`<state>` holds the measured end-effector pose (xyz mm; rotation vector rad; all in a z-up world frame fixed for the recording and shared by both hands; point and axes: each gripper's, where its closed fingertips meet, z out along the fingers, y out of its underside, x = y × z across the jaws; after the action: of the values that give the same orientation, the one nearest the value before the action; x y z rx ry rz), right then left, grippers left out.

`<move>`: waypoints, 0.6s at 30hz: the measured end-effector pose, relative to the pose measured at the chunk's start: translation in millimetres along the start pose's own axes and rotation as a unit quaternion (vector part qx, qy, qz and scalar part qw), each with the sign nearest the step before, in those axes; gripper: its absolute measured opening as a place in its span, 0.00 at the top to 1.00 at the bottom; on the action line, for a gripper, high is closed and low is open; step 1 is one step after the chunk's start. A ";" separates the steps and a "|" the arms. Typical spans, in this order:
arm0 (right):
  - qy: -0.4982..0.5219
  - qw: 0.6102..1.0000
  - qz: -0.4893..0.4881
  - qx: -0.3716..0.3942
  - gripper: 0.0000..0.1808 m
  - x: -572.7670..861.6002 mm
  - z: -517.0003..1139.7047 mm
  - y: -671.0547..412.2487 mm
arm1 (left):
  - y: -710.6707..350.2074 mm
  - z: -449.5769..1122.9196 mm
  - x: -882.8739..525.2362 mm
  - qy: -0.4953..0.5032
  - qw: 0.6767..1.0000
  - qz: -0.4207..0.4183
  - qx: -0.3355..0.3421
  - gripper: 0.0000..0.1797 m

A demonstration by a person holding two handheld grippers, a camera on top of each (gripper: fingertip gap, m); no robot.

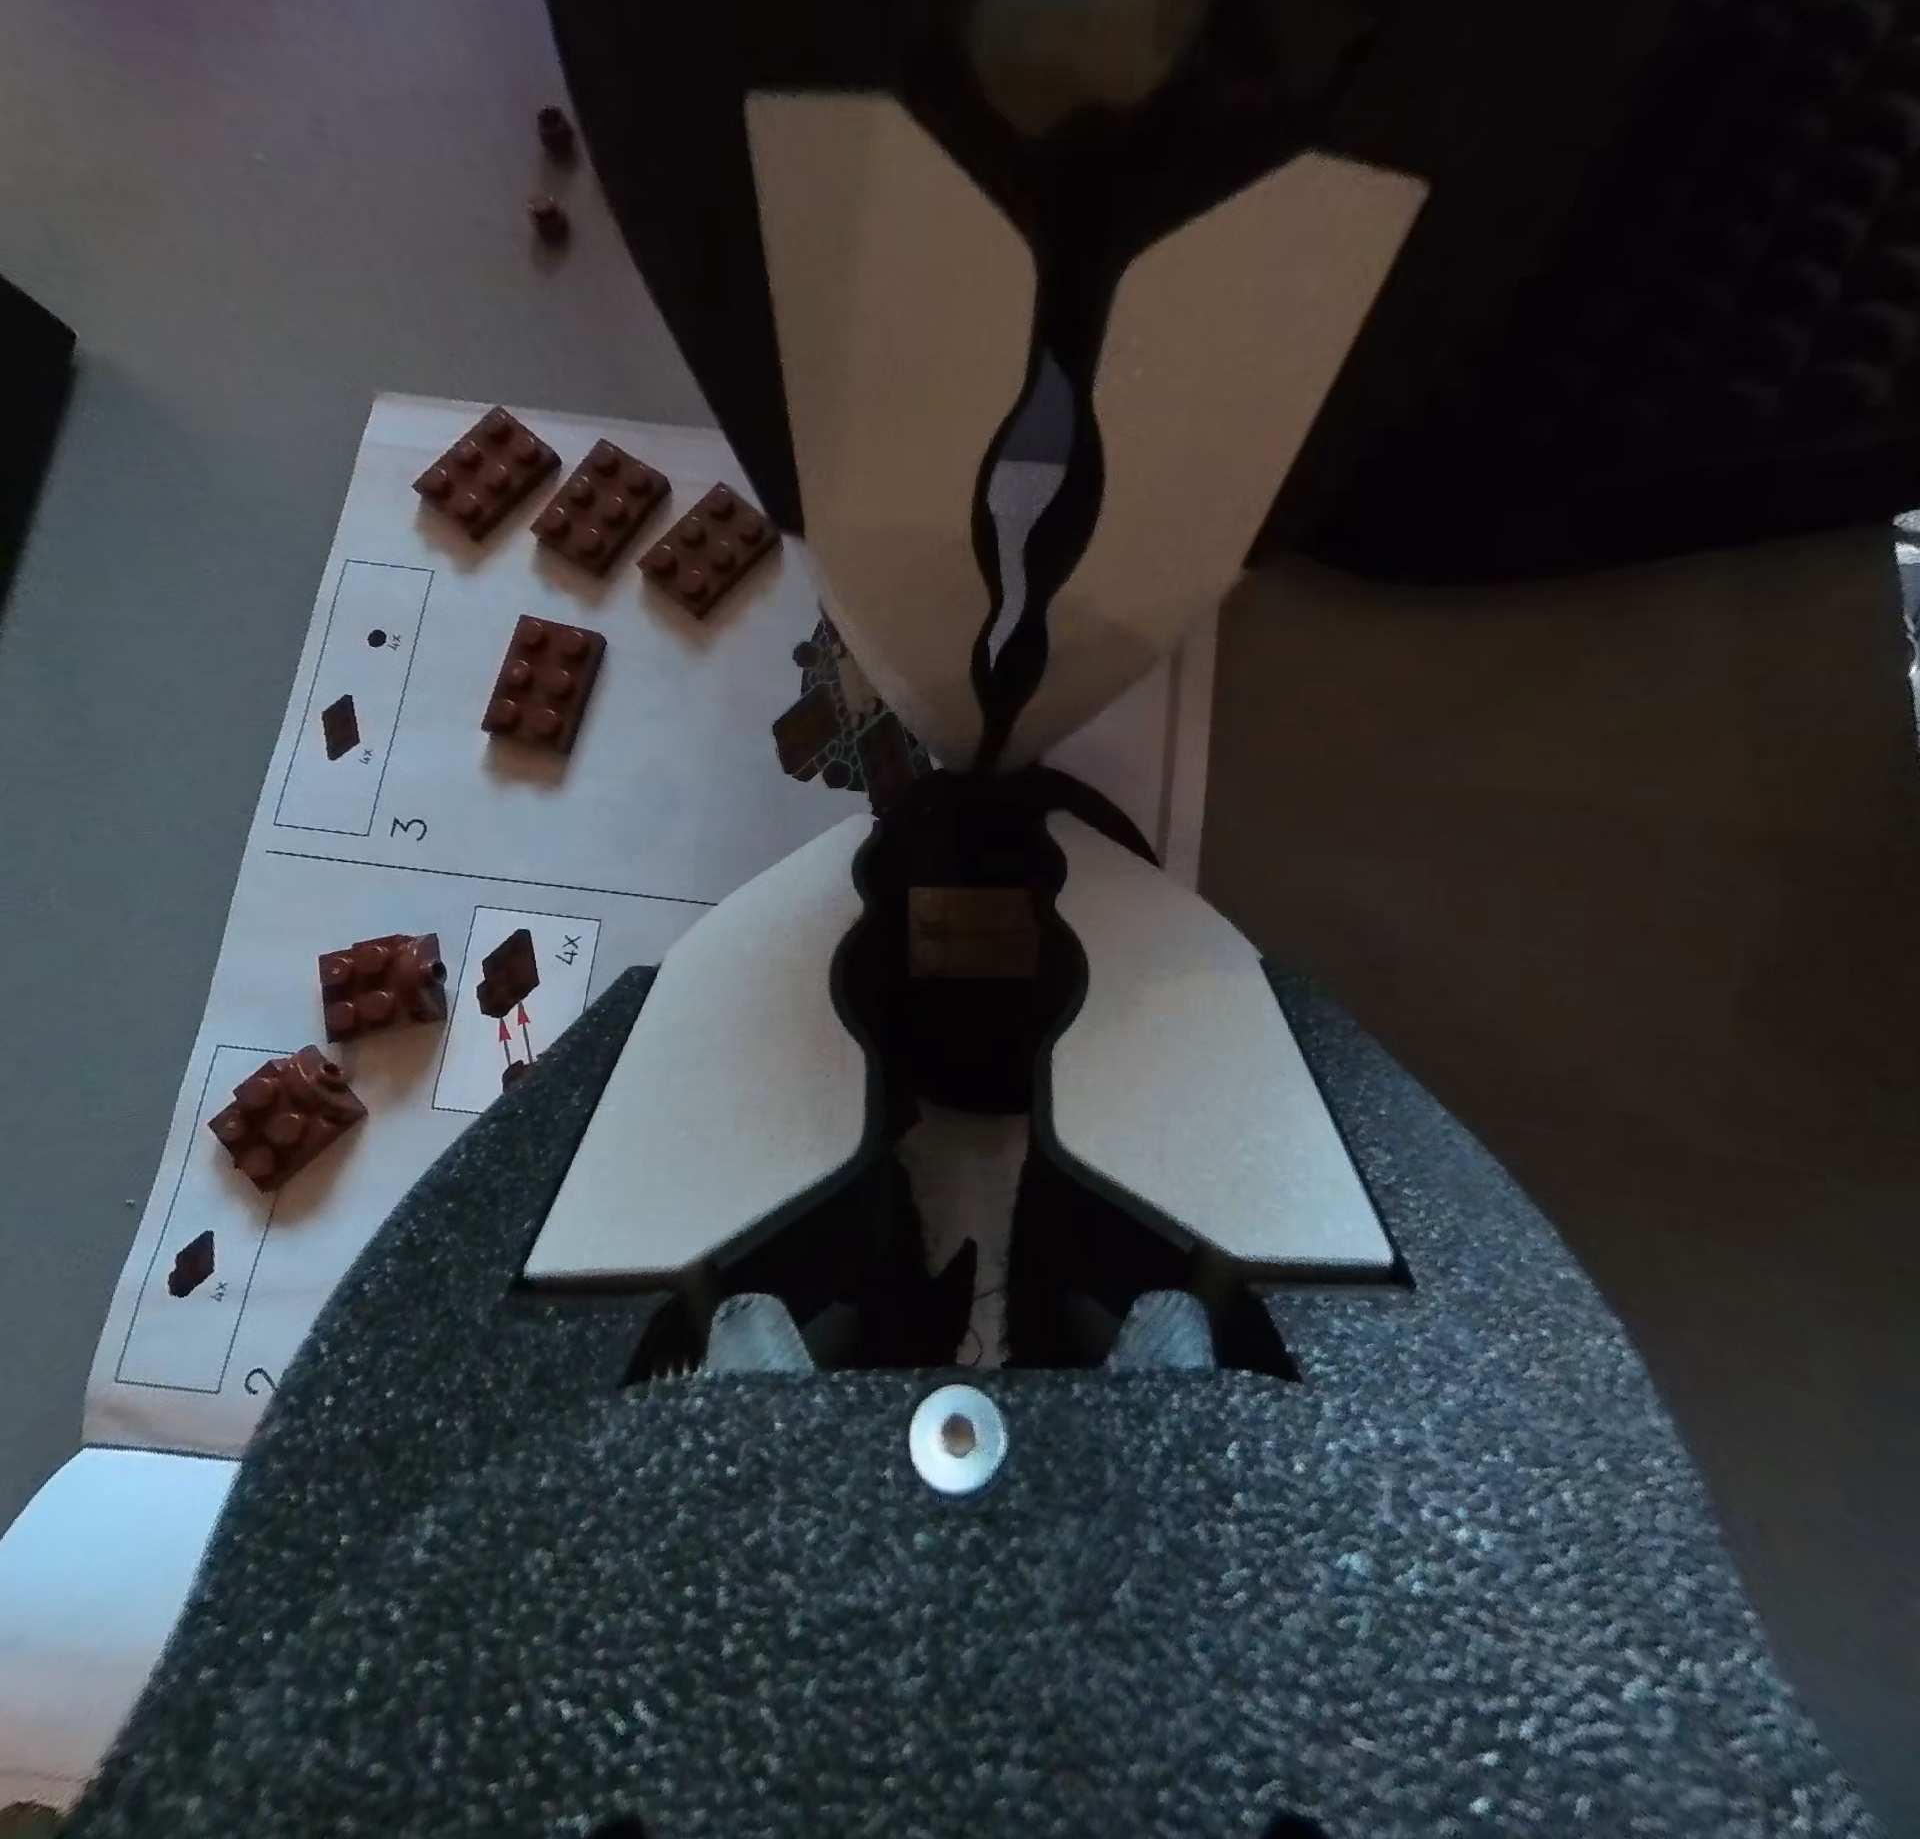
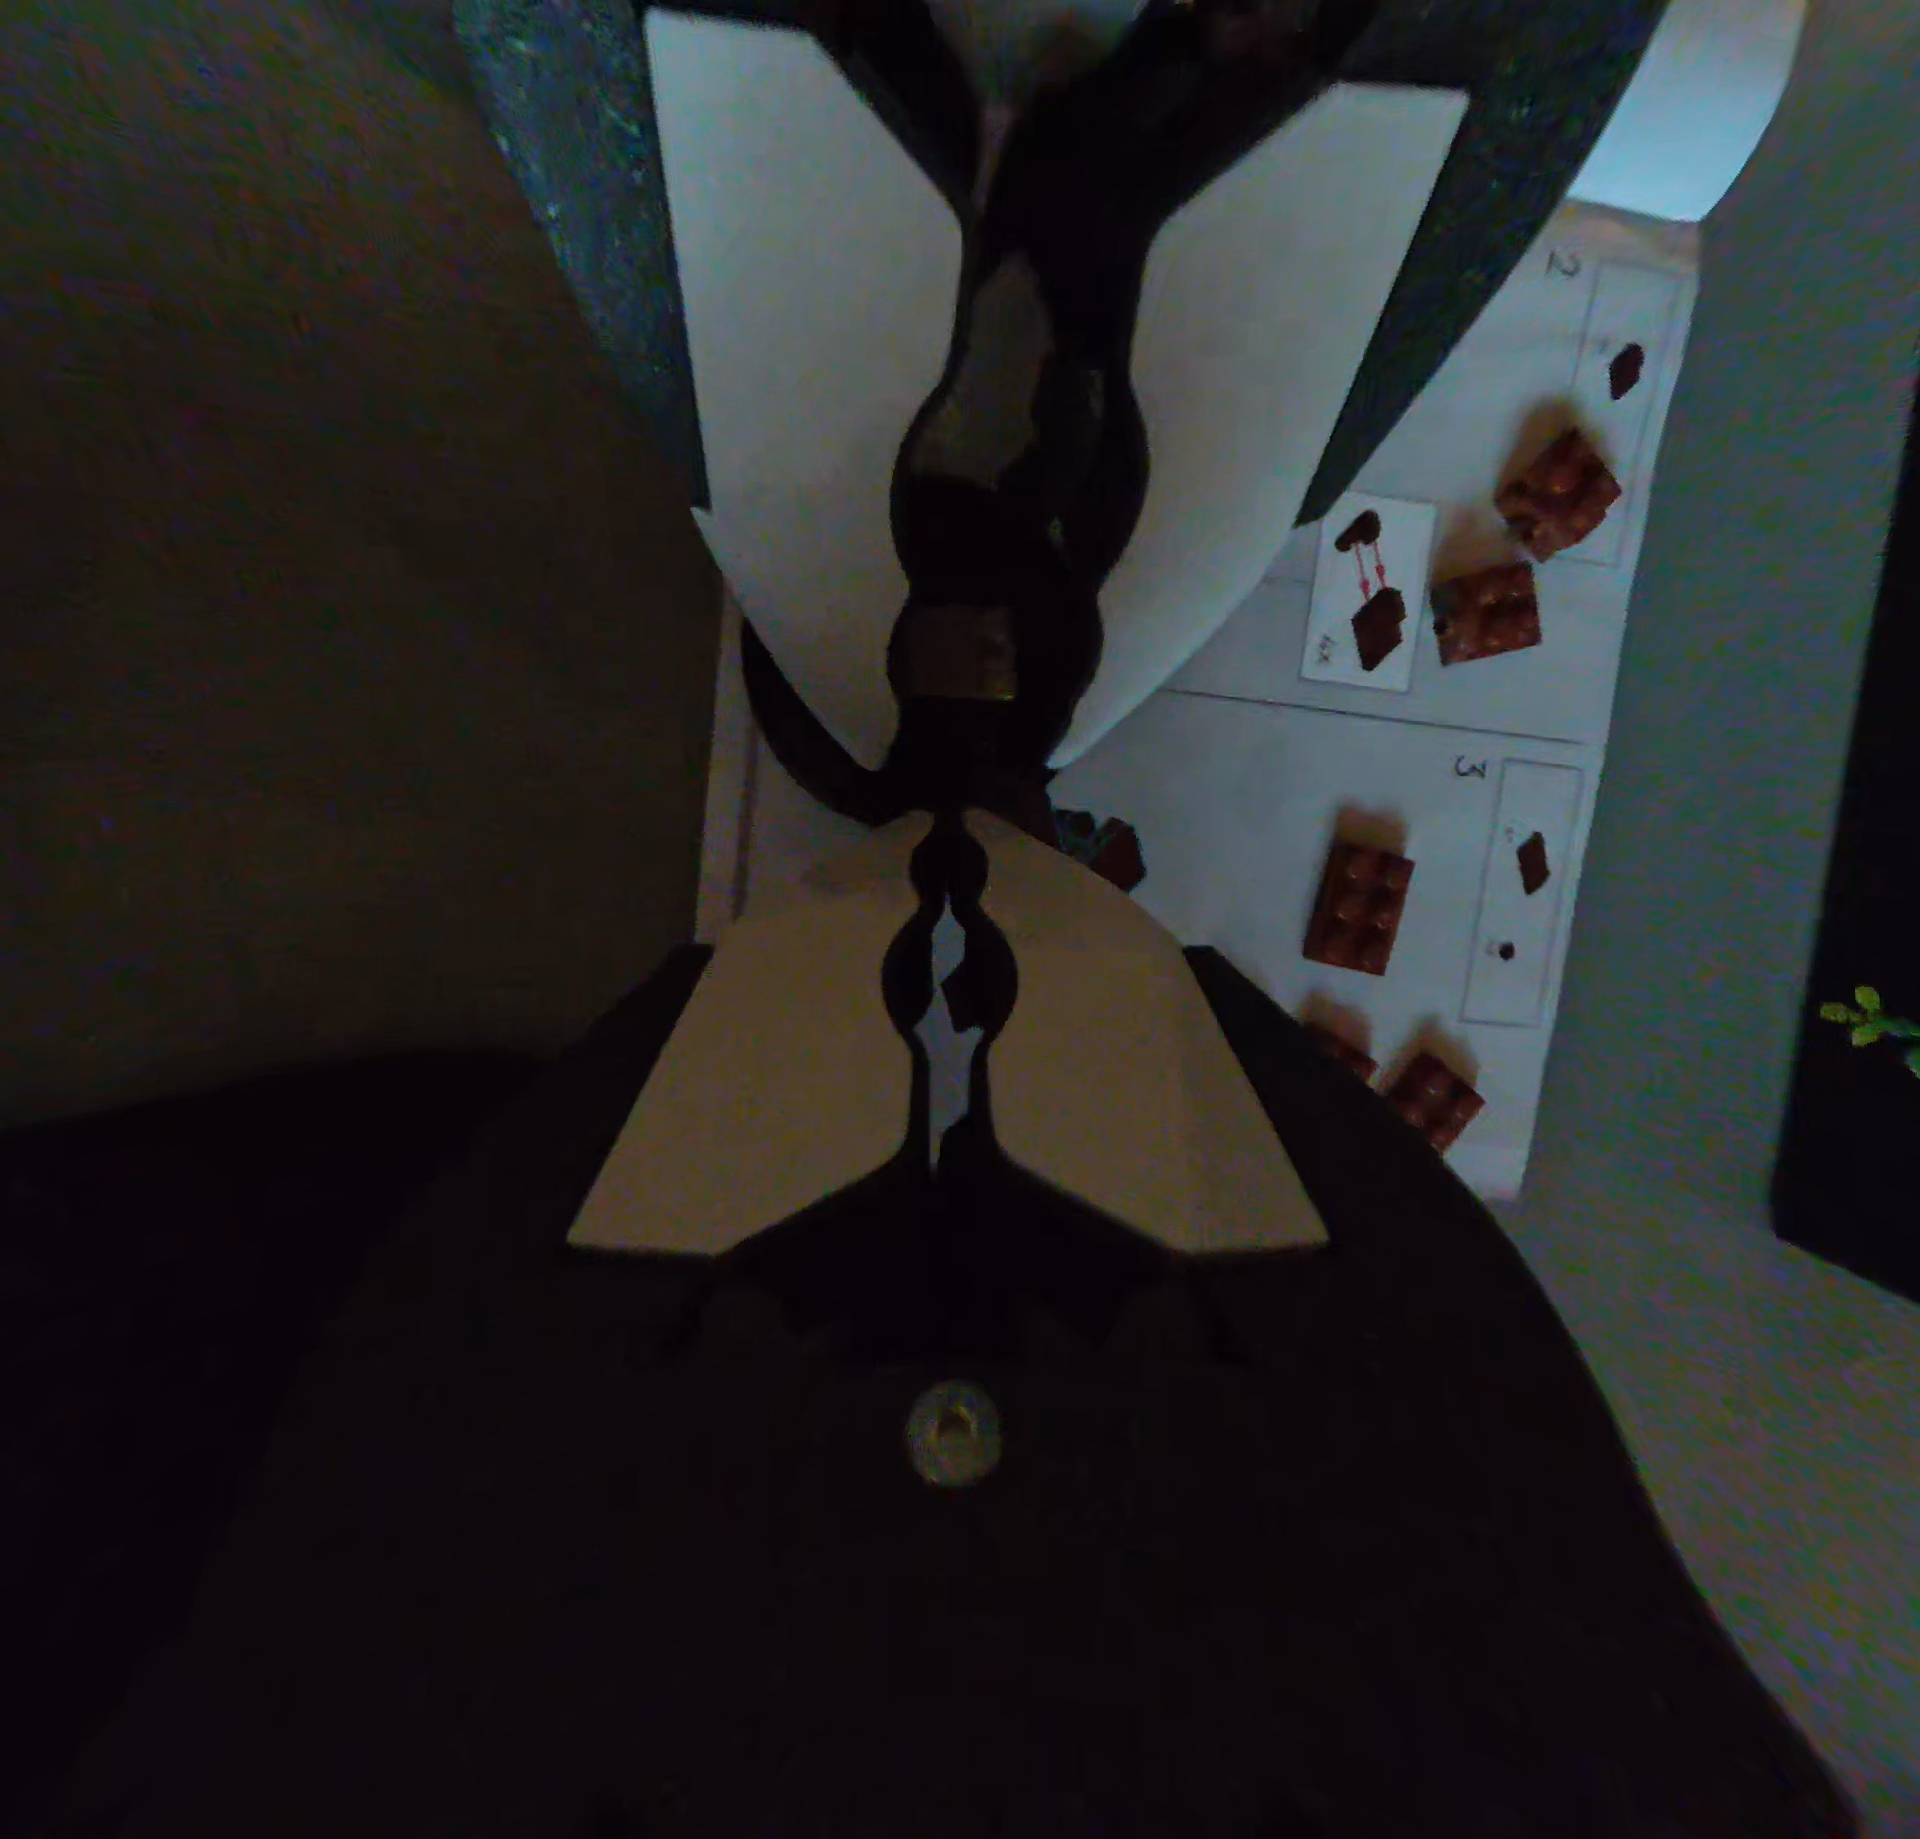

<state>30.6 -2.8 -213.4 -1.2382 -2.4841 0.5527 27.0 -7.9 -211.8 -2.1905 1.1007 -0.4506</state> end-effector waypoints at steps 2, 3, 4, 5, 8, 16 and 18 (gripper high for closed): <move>-0.006 1.000 0.006 -0.024 1.00 -0.9 -0.1 0.4 | -0.1 -0.2 -0.4 0.002 1.000 -0.005 0.014 0.86; -0.009 0.999 0.013 -0.035 1.00 -0.9 -0.1 0.6 | -0.1 -0.3 -0.3 0.005 1.000 -0.013 0.024 0.87; -0.010 0.999 0.017 -0.044 1.00 -0.9 -0.1 0.8 | 0.2 -0.7 -0.5 0.006 0.999 -0.016 0.032 0.86; -0.009 0.999 0.017 -0.048 1.00 -0.8 -0.1 1.2 | 0.2 -0.8 -0.6 0.003 0.999 -0.016 0.033 0.86; -0.009 0.999 0.033 -0.028 1.00 -0.8 0.1 1.2 | -0.4 -0.4 0.2 -0.004 1.000 -0.003 0.016 0.87; -0.023 0.994 0.093 0.057 0.78 -4.3 -22.4 10.1 | -2.0 -57.7 -2.9 -0.063 0.992 -0.045 0.095 0.72; -0.011 0.996 0.077 0.052 0.79 -7.2 -20.9 14.0 | -0.6 -74.3 -1.8 -0.083 0.986 -0.054 0.132 0.71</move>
<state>53.5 3.3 -202.4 -1.3961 -2.3572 0.7289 -14.7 -34.9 -156.6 -2.0173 0.7884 -0.4265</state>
